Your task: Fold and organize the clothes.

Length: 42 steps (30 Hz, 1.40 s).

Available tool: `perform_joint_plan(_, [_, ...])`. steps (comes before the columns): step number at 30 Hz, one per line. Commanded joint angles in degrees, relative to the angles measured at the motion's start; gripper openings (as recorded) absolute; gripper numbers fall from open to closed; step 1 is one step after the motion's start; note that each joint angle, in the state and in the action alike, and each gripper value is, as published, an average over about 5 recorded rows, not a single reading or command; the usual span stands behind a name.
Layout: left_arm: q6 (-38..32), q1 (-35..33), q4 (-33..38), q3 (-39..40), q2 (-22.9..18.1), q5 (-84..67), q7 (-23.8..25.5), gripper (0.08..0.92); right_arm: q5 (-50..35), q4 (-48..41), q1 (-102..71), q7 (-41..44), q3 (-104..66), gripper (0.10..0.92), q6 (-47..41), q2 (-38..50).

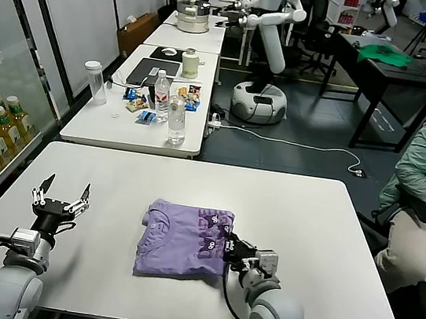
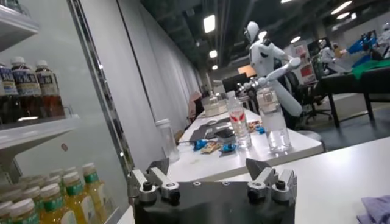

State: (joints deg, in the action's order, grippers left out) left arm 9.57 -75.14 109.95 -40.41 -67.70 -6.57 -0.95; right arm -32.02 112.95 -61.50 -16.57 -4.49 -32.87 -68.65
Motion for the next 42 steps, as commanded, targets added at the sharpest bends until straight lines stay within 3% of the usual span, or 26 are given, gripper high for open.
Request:
perform_joint_plan(1, [-5.54, -0.05, -0.38, 0.08, 0.0, 0.75, 0.95, 0.823, 6.36, 5.77, -2.76, 5.22, -6.3, 0.272, 0.04, 4.62])
perform_joint_plan(7, [-9.21, 0.28, -1.99, 0.87, -1.6, 4.59, 0.21, 0.823, 15.84, 6.8, -4.75, 7.18, -9.12, 0.444, 2.12, 6.41])
perform_joint_plan(13, [-10.86, 1.3, -2.08, 1.78, -2.24, 4.57, 0.57, 0.823, 18.46, 2.89, -4.64, 7.32, -11.37, 0.617, 10.61, 6.08])
perform_joint_plan(20, [-10.96, 1.58, -1.93, 2.11, -2.88, 3.45, 2.9, 0.823, 20.36, -2.42, -2.68, 7.69, -12.7, 0.797, 14.43, 4.64])
perform_joint_plan(27, [-11.0, 1.16, -2.27, 2.9, -2.55, 3.46, 1.16, 0.823, 20.01, -4.96, -1.66, 7.97, -12.57, 0.822, 15.34, 3.75])
perform_joint_plan(36, [-11.96, 3.14, -5.79, 3.57, 0.34, 1.55, 3.44, 0.823, 21.94, -7.25, -0.68, 7.61, -14.51, 0.823, 18.0, 3.37])
perform_joint_plan(42, [-10.55, 3.44, -4.85, 4.96, -1.33, 1.47, 3.37, 0.823, 22.48, -8.18, -1.5, 7.34, -16.71, 0.823, 20.54, 5.58])
